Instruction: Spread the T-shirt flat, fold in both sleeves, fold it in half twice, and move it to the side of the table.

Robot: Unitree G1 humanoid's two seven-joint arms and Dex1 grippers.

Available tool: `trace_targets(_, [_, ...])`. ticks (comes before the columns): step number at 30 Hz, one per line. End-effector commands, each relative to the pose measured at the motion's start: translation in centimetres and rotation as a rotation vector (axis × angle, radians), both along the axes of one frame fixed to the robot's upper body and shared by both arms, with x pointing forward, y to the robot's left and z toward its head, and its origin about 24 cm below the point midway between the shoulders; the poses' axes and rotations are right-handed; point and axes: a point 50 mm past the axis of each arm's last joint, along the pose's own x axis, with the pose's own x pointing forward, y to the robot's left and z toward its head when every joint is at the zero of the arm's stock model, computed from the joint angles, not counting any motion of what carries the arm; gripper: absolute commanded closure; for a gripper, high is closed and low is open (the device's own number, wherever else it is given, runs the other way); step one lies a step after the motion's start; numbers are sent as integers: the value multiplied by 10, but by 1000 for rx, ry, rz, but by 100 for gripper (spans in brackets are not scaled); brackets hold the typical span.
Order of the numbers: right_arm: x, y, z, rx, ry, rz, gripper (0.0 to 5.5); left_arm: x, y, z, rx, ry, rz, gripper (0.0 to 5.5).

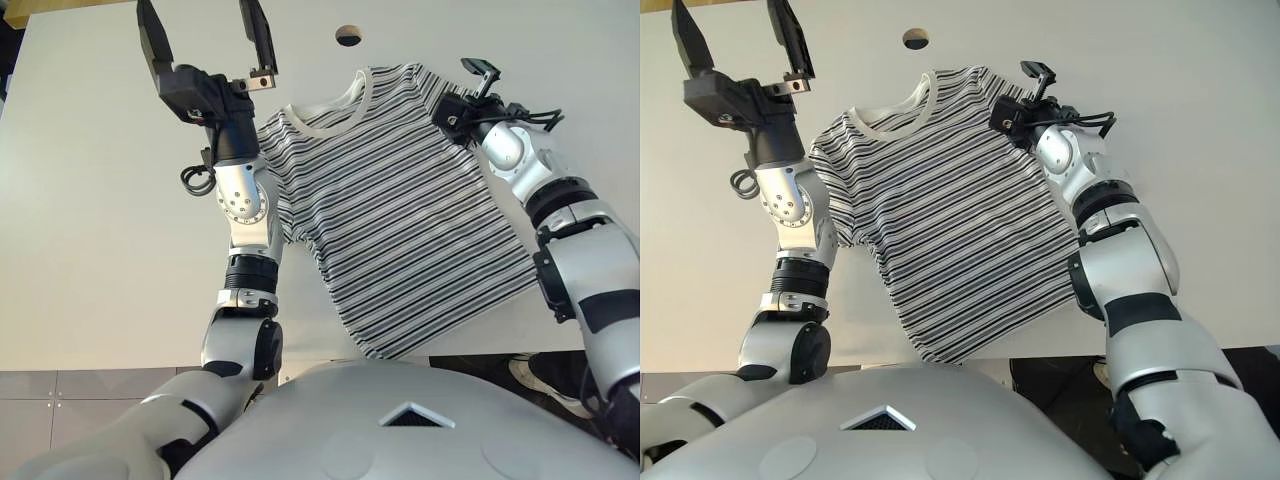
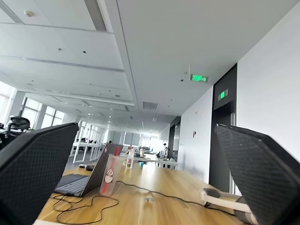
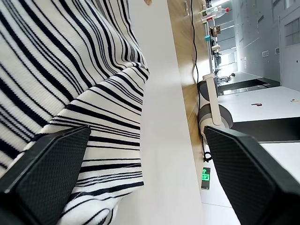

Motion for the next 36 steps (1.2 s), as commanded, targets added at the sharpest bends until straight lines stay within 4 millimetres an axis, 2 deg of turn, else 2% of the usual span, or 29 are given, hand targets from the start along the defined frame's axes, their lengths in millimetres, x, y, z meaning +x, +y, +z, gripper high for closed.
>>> trace_targets(1, [-2,-18,-6,-69,65,-47,102,-2,-1,0,7,20,-17,0])
trace_targets(4, [-2,-34,-4,-89,77,-105,102,-2,0,3,15,15,-15,0])
trace_targets(7, [-6,-64,-2,-146,73,-198,102,-2,3,5,36,15,-7,0])
trace_targets(10, [-20,-101,-8,-181,98,-315,102,-3,8,0,107,65,15,0])
trace_targets(13, [-28,-114,-11,-164,99,-353,102,-4,15,-8,205,128,39,0])
trace_targets(16, [-30,-111,-11,-111,61,-323,102,-3,22,-14,359,186,61,0])
trace_targets(18, [-24,-102,-1,-18,-30,-294,102,0,21,-18,487,221,46,0])
trace_targets(20, [-14,-93,24,123,-208,-271,102,2,16,-23,649,240,21,0])
trace_targets(22, [-13,-90,53,271,-413,-245,102,3,6,-28,842,234,-27,0])
trace_targets(25, [-33,-78,77,397,-575,-156,102,2,-16,-39,1131,187,-137,0])
trace_targets(28, [-62,-51,72,403,-552,-34,102,-1,-38,-55,1338,145,-275,0])
trace_targets(30, [-80,-41,69,368,-533,24,102,1,-50,-66,1453,133,-358,0])
trace_targets(33, [-90,-41,77,324,-558,19,102,9,-49,-79,1584,152,-397,0])
trace_targets(36, [-102,-33,78,318,-547,50,102,21,-38,-87,1699,197,-360,0])
